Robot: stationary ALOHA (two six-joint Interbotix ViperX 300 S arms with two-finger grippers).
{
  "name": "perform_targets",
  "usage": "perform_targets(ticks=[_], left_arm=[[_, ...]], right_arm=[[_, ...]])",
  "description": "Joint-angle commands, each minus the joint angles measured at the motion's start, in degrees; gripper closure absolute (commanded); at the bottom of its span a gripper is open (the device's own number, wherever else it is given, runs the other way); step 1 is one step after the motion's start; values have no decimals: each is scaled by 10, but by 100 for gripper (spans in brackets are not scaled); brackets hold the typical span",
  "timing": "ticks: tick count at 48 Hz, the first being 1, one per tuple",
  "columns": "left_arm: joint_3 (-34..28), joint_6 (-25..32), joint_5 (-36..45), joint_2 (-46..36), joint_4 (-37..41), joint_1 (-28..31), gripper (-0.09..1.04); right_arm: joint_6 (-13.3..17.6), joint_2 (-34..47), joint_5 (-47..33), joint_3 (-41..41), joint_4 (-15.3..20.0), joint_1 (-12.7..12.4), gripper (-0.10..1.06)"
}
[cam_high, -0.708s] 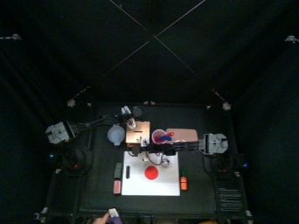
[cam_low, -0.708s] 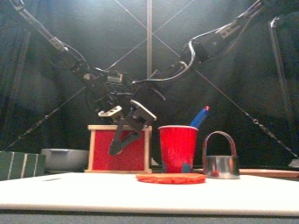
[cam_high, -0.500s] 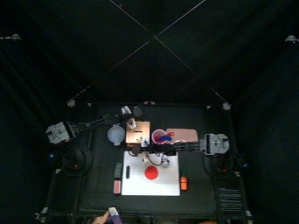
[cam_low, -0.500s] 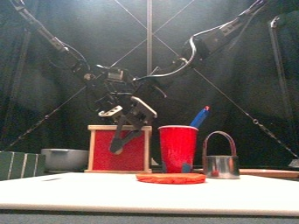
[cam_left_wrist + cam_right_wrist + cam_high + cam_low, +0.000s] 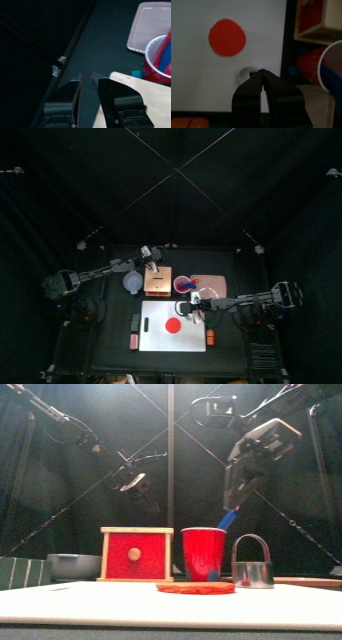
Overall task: Get the cutter from the drawer then cut the dough then place the extra dough in the bowl
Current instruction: Cut the dough
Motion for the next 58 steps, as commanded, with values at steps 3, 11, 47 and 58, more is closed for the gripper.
perform_targets(ticks=[3,11,47,58], left_arm=[[11,2,-78,-22,-18,-22,27],[62,2,-160,-30,-21,-62,27],[236,6,-355,-49,-171,-142,27],[242,7,-355,-49,-174,-141,27]], right_arm=[[3,7,10,-6,-4,4,11],[1,50,-4,-16,-32,0,8],[18,89,32,-96,-30,2,44],[131,151,73,-174,-33,15,44]])
